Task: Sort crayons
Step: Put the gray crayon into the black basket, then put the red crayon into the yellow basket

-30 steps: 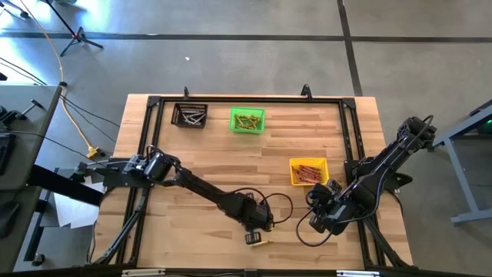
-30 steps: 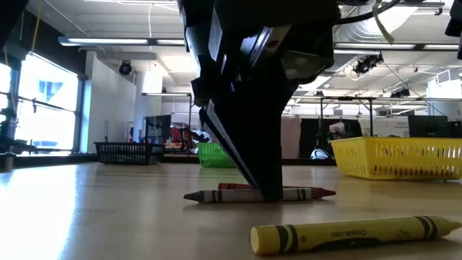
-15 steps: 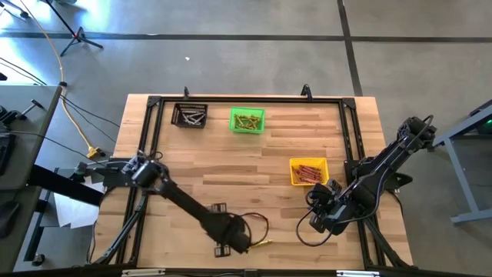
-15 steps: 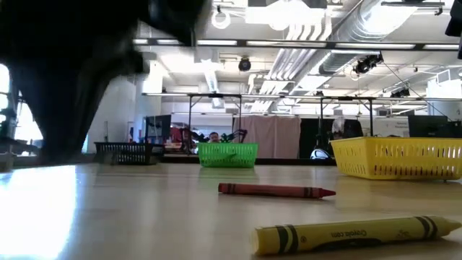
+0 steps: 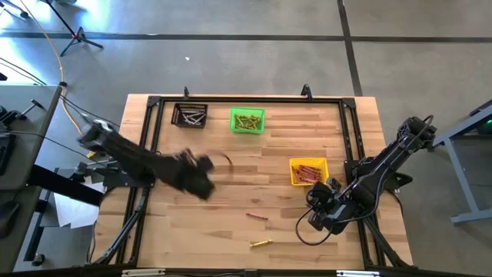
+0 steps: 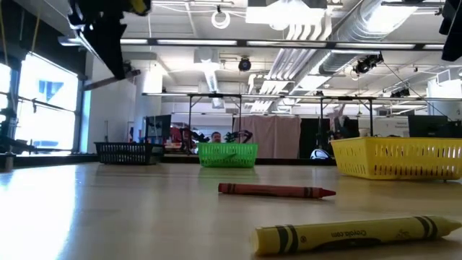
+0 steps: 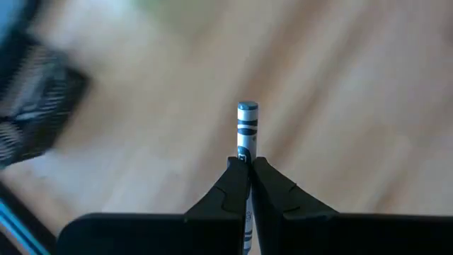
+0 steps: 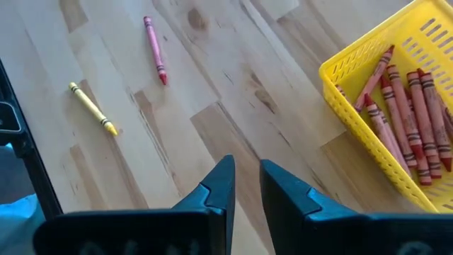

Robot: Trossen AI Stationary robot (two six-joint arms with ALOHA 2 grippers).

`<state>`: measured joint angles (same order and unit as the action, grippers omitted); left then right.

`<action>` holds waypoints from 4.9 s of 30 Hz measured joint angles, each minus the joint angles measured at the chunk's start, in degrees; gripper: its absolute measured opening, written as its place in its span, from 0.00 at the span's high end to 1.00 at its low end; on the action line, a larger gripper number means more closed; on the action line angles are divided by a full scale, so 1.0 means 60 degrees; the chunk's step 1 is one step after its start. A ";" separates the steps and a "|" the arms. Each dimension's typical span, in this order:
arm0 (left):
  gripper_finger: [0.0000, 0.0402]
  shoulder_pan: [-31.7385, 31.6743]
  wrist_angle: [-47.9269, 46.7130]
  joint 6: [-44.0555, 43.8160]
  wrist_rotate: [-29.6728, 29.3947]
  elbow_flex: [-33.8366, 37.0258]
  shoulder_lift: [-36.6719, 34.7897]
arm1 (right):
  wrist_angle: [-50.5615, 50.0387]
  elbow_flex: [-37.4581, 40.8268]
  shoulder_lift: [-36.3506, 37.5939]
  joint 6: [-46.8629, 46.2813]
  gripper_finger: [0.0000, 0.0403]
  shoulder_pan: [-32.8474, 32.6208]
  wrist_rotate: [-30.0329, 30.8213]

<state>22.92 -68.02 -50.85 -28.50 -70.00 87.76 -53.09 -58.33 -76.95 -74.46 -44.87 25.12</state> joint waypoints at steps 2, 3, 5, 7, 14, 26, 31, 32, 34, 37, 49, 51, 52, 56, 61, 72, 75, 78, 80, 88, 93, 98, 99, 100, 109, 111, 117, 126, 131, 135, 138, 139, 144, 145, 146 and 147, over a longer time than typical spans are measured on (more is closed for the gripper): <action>1.00 -0.0597 0.0319 -0.0343 -0.0584 0.1089 -0.1418 | -0.0026 0.0000 0.0000 0.0000 0.87 0.0039 0.0000; 1.00 -0.0919 0.0475 -0.0486 -0.0903 0.1587 -0.2071 | -0.0038 0.0000 0.0000 -0.0004 0.87 0.0042 0.0022; 1.00 -0.1592 0.0799 -0.0725 -0.1610 0.2446 -0.3360 | -0.0042 0.0000 0.0000 -0.0004 0.87 0.0055 0.0258; 1.00 -0.2306 0.1219 -0.0765 -0.2334 0.3140 -0.4596 | -0.0036 0.0000 0.0000 -0.0003 0.87 0.0098 0.0559; 1.00 -0.5038 0.4022 0.1796 -0.3507 0.4869 -0.7412 | -0.0012 0.0000 0.0000 -0.0002 0.87 0.0591 0.1561; 1.00 -1.0596 0.9144 0.5771 0.0574 0.6568 -0.6429 | -0.0078 0.0000 0.0000 0.0237 0.87 0.2306 0.2020; 0.97 -1.1756 0.9798 0.6251 0.2681 0.6557 -0.5311 | -0.0078 0.0000 0.0000 0.0240 0.87 0.2838 0.1998; 0.96 -1.1854 0.9896 0.6316 0.2906 0.6557 -0.5126 | -0.0078 0.0000 0.0000 0.0239 0.87 0.2926 0.1983; 0.94 -1.1967 1.0009 0.6505 0.3009 0.6553 -0.4797 | -0.0078 0.0000 0.0000 0.0239 0.87 0.3081 0.1982; 0.90 -1.2007 1.0048 0.6806 0.3103 0.6553 -0.4474 | -0.0078 0.0000 0.0000 0.0237 0.87 0.3258 0.1933; 0.79 -1.1921 1.0361 0.6320 0.8168 0.6550 -0.4646 | -0.0076 0.0000 0.0000 0.0216 0.87 0.3546 0.1843; 0.79 -1.1633 1.0618 0.5666 1.0683 0.6550 -0.4647 | -0.0076 -0.0001 0.0000 0.0234 0.87 0.3550 0.1845; 0.79 -1.1389 1.0738 0.5318 1.1788 0.6550 -0.4647 | -0.0077 0.0000 0.0000 0.0237 0.87 0.3558 0.1847; 0.81 -0.9617 1.0884 0.4572 1.3396 0.6546 -0.4651 | -0.0075 0.0000 0.0000 0.0237 0.87 0.3565 0.1847; 0.82 -0.6731 1.0919 0.5251 1.1718 0.6542 -0.4520 | -0.0074 0.0000 0.0000 0.0237 0.87 0.3565 0.1847; 0.82 -0.2839 1.2652 0.5816 0.7177 0.6168 -0.2606 | -0.0004 0.0000 0.0000 0.0238 0.87 0.3565 0.1192; 0.82 -0.2139 1.2670 0.5745 0.6740 0.5587 -0.1584 | 0.0040 0.0000 0.0000 0.0237 0.87 0.3539 0.0930; 0.82 -0.1589 1.2657 0.5749 0.6626 0.4901 -0.0508 | 0.0075 0.0000 -0.0004 0.0240 0.87 0.3517 0.0635; 0.82 -0.1323 1.2611 0.5759 0.6624 0.4418 0.0166 | 0.0096 0.0000 -0.0006 0.0240 0.87 0.3517 0.0374; 0.82 -0.0872 1.2598 0.6241 0.6587 0.2782 0.2111 | 0.0353 0.0000 -0.0007 0.0239 0.87 0.3238 -0.0548; 0.82 -0.0651 1.2563 0.7395 0.6168 0.2085 0.3006 | 0.0776 0.0000 -0.0007 0.0211 0.87 0.2553 -0.0702; 0.82 -0.0465 1.2589 0.8632 0.5056 0.1718 0.3718 | 0.1029 0.0000 -0.0007 0.0146 0.87 0.1711 -0.0698; 0.82 -0.0444 1.2543 0.8710 0.4883 0.1696 0.3822 | 0.1116 0.0000 -0.0007 0.0144 0.87 0.1555 -0.0697; 0.82 -0.0429 1.2514 0.8749 0.4739 0.1647 0.3920 | 0.1221 0.0000 -0.0007 0.0142 0.87 0.1404 -0.0699; 0.82 -0.0434 1.2599 0.8537 0.4208 0.1417 0.4360 | 0.1730 0.0000 -0.0007 -0.0167 0.87 0.0505 -0.0187; 0.82 -0.0434 1.2473 0.8138 0.4243 0.1424 0.4517 | 0.1721 0.0000 -0.0007 -0.0353 0.87 0.0405 -0.0156; 0.82 -0.0434 1.2413 0.7874 0.4345 0.1395 0.4836 | 0.1693 0.0000 -0.0007 -0.0521 0.87 0.0200 -0.0149; 0.98 -0.0576 1.2888 0.6576 0.4423 0.1429 0.4784 | 0.1758 0.0000 -0.0004 -0.0686 0.87 0.0202 -0.0223; 0.99 -0.0576 1.3133 0.6495 0.4420 0.1068 0.4824 | 0.1965 0.0000 -0.0004 -0.1229 0.87 0.0187 -0.0946; 0.99 -0.0731 1.3260 0.6890 0.4420 0.0268 0.4806 | 0.2652 0.0000 -0.0004 -0.1285 0.87 -0.0108 -0.1514; 1.00 -0.1046 1.3298 0.7527 0.4209 -0.0463 0.4795 | 0.3306 0.0000 -0.0004 -0.1279 0.87 -0.0453 -0.1538; 1.00 -0.1196 1.3309 0.7728 0.4065 -0.0695 0.4788 | 0.3533 0.0000 -0.0004 -0.1276 0.87 -0.0570 -0.1514; 1.00 -0.2167 1.3318 0.7924 0.3811 -0.1886 0.5002 | 0.4359 0.0000 -0.0004 -0.1270 0.87 -0.1029 -0.0831; 1.00 -0.2393 1.3327 0.7779 0.3812 -0.2121 0.5089 | 0.4451 0.0000 -0.0004 -0.1264 0.87 -0.1087 -0.0585; 1.00 -0.2598 1.3303 0.7677 0.3842 -0.2373 0.5202 | 0.4499 0.0000 -0.0004 -0.1264 0.87 -0.1133 -0.0361; 1.00 -0.2802 1.3319 0.7572 0.3895 -0.2627 0.5334 | 0.4519 0.0000 -0.0004 -0.1268 0.87 -0.1169 -0.0166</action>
<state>6.11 11.89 -5.42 -5.12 -85.76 119.77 -25.98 -58.33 -76.97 -82.06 -51.89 24.13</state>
